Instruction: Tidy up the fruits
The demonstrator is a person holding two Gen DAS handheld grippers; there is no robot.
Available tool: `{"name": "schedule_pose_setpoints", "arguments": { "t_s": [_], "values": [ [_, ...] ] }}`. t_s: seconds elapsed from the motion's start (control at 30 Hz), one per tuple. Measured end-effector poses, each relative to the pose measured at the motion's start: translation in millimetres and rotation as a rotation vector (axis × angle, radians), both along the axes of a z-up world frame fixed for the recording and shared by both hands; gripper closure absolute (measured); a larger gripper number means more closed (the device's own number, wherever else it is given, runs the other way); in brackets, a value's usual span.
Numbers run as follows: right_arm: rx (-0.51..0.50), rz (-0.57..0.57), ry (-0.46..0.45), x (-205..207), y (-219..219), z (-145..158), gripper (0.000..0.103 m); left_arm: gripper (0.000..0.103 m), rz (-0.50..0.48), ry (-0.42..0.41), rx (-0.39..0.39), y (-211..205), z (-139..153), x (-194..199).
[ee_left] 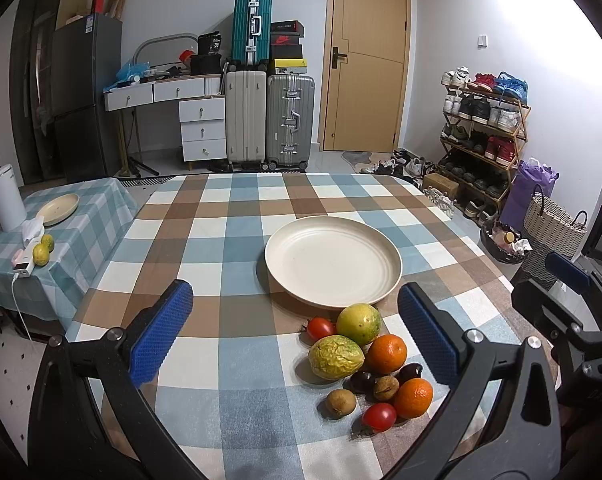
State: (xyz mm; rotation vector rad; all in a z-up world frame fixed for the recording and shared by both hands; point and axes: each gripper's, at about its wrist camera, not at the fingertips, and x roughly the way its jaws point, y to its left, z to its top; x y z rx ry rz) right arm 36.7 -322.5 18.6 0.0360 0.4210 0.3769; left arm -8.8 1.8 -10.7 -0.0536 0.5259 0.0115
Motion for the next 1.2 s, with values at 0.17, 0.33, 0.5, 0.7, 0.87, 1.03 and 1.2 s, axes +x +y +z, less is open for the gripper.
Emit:
{"name": "schedule_pose_setpoints", "arguments": {
  "t_s": [0.17,0.33,0.5,0.7,0.87,1.03,1.2],
  "values": [
    [0.002,-0.001,0.002,0,1,0,0.000,0.001,0.000,0.000,-0.001,0,0,0],
    [0.003,0.000,0.002,0,0,-1,0.000,0.001,0.000,0.000,-0.002,1,0,0],
    [0.004,0.001,0.003,0,0,-2,0.000,0.001,0.002,0.007,-0.004,0,-5,1],
    [0.006,-0.001,0.006,0,-1,-5,0.000,0.001,0.004,0.011,-0.005,0,-10,1],
    [0.008,-0.001,0.008,-2,0,-7,0.000,0.001,0.007,0.026,-0.014,1,-20,1],
    [0.008,-0.001,0.015,1,-2,-10,0.000,0.001,0.003,0.049,-0.032,4,-24,10],
    [0.008,-0.004,0.024,4,-3,-13,0.000,0.001,-0.029,0.099,-0.068,7,-35,20]
  ]
}}
